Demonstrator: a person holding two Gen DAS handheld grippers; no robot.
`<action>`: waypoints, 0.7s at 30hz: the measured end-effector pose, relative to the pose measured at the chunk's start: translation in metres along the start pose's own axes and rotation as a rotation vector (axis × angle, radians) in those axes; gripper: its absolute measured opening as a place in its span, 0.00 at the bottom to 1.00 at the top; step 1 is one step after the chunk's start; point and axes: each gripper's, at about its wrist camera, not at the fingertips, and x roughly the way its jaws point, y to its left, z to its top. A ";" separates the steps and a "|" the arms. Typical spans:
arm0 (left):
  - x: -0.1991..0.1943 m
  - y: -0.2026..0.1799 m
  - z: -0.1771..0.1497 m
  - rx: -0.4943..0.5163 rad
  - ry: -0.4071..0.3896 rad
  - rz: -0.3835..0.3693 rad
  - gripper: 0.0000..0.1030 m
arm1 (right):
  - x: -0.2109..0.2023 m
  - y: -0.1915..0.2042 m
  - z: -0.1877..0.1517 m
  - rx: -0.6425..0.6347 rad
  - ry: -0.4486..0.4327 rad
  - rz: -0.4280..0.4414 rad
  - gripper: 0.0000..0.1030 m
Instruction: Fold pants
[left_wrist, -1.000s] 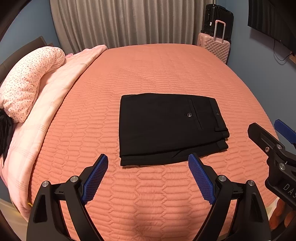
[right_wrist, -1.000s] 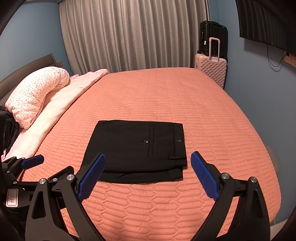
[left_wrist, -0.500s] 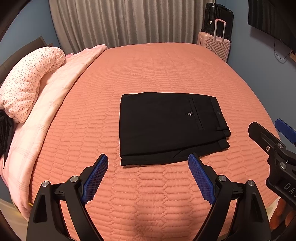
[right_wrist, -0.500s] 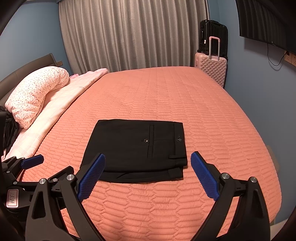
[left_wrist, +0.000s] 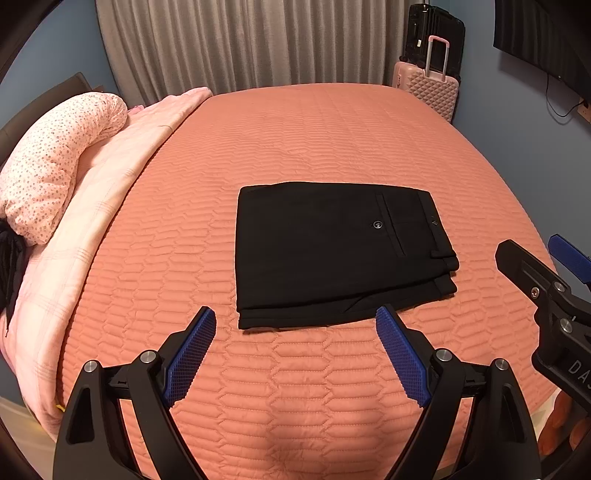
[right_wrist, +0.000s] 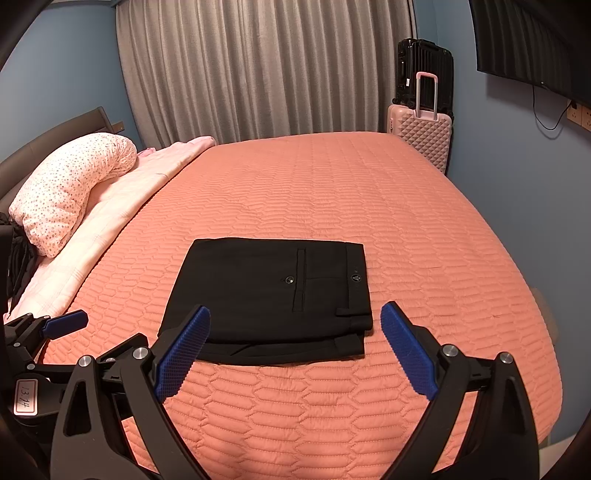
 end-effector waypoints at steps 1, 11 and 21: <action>0.000 0.000 0.000 0.000 0.000 0.000 0.84 | 0.000 0.000 0.000 0.000 0.000 -0.001 0.89; 0.000 0.000 0.000 0.002 0.002 -0.005 0.84 | -0.001 -0.002 0.001 0.004 0.000 -0.003 0.89; 0.000 0.000 0.001 0.003 0.000 -0.002 0.84 | 0.000 -0.004 0.002 0.004 -0.001 -0.002 0.89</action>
